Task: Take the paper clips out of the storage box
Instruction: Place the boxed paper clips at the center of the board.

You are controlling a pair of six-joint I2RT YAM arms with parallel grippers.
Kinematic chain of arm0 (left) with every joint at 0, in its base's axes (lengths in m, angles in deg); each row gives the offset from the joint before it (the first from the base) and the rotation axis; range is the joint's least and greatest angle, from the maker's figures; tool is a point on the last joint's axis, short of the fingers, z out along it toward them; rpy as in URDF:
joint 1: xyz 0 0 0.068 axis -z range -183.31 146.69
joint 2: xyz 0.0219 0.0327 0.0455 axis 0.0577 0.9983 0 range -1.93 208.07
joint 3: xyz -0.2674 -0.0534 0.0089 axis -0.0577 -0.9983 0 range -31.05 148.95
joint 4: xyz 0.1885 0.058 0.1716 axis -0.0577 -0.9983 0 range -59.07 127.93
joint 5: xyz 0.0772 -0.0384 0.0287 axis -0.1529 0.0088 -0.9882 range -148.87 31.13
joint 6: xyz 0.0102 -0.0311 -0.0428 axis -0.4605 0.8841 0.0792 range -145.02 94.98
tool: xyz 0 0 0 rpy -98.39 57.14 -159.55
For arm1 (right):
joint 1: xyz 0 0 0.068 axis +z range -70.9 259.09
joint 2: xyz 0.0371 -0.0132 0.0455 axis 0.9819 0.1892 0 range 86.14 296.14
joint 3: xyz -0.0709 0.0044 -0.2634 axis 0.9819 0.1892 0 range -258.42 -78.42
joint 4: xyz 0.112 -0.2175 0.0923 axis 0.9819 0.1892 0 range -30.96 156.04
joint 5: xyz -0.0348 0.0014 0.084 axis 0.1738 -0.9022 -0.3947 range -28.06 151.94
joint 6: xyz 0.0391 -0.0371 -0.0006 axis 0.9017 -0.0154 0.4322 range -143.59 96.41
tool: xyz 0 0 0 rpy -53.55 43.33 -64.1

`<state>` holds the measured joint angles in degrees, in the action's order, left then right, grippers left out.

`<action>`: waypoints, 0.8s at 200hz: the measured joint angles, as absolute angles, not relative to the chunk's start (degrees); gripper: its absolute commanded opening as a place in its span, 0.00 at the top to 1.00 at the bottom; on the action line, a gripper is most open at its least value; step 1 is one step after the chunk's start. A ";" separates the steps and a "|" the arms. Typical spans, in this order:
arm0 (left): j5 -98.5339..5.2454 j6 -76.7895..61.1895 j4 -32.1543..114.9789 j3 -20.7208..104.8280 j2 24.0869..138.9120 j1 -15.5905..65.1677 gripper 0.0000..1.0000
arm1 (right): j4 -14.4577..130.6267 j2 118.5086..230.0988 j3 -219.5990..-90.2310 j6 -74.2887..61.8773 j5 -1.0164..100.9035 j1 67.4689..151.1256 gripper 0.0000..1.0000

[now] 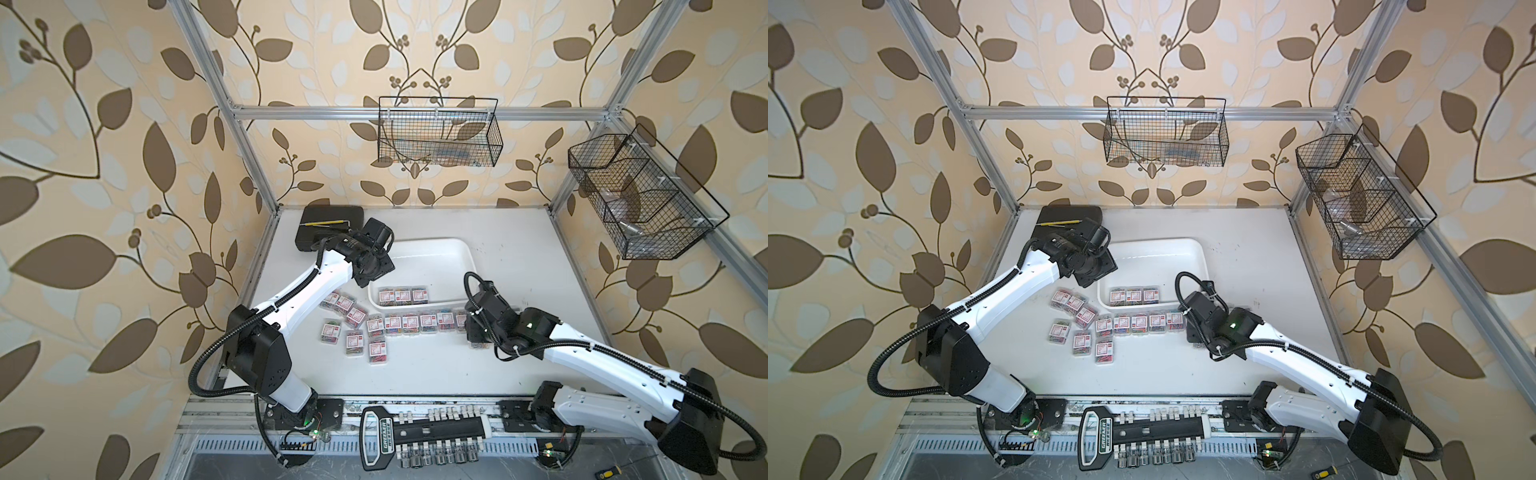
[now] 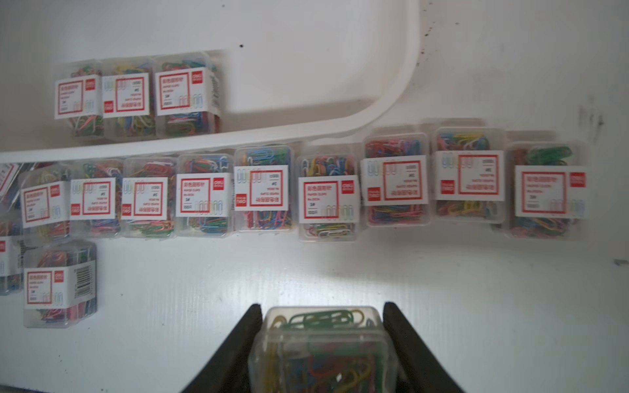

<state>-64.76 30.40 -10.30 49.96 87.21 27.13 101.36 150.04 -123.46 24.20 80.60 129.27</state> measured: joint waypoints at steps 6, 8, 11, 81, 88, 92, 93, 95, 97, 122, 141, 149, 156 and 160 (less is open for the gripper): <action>-65.07 30.66 -10.30 50.18 87.19 27.13 0.36 | 100.49 151.39 -123.55 24.77 80.62 130.78 0.46; -65.14 30.75 -10.32 50.22 87.17 27.13 0.36 | 100.22 151.87 -123.57 25.03 80.60 131.34 0.46; -65.20 30.84 -10.32 50.31 87.17 27.13 0.36 | 99.85 152.42 -123.61 25.21 80.62 131.93 0.46; -66.12 33.41 -12.72 51.60 85.66 27.13 0.36 | 90.21 166.41 -128.66 28.70 77.95 140.09 0.46; -66.40 33.74 -12.92 51.60 85.27 27.13 0.36 | 89.56 167.59 -129.56 28.94 77.93 140.15 0.46; -66.58 33.87 -13.05 51.60 84.98 27.13 0.36 | 89.08 168.27 -130.08 28.99 77.91 140.17 0.46; -66.60 33.94 -13.07 51.60 84.92 27.13 0.36 | 88.99 168.40 -130.17 29.03 77.91 140.17 0.46; -66.71 34.03 -13.12 51.60 84.74 27.13 0.36 | 88.77 168.79 -130.43 29.14 77.80 140.17 0.46; -66.77 34.07 -13.16 51.60 84.59 27.13 0.36 | 88.53 169.08 -130.67 29.16 77.71 140.17 0.46; -68.28 35.27 -14.17 51.60 82.82 27.13 0.35 | 85.56 173.49 -133.10 30.52 76.62 140.22 0.48; -69.07 35.75 -14.84 51.60 82.47 27.13 0.35 | 83.77 177.21 -134.19 31.72 75.46 140.48 0.49; -69.46 36.06 -14.95 51.60 82.47 27.13 0.36 | 83.37 178.45 -134.45 32.09 75.22 140.85 0.48; -69.64 36.28 -14.97 51.60 82.47 27.13 0.36 | 83.29 179.33 -134.67 32.37 75.09 141.29 0.48; -69.79 36.41 -14.97 51.60 82.47 27.13 0.36 | 83.26 179.76 -134.83 32.44 75.02 141.62 0.47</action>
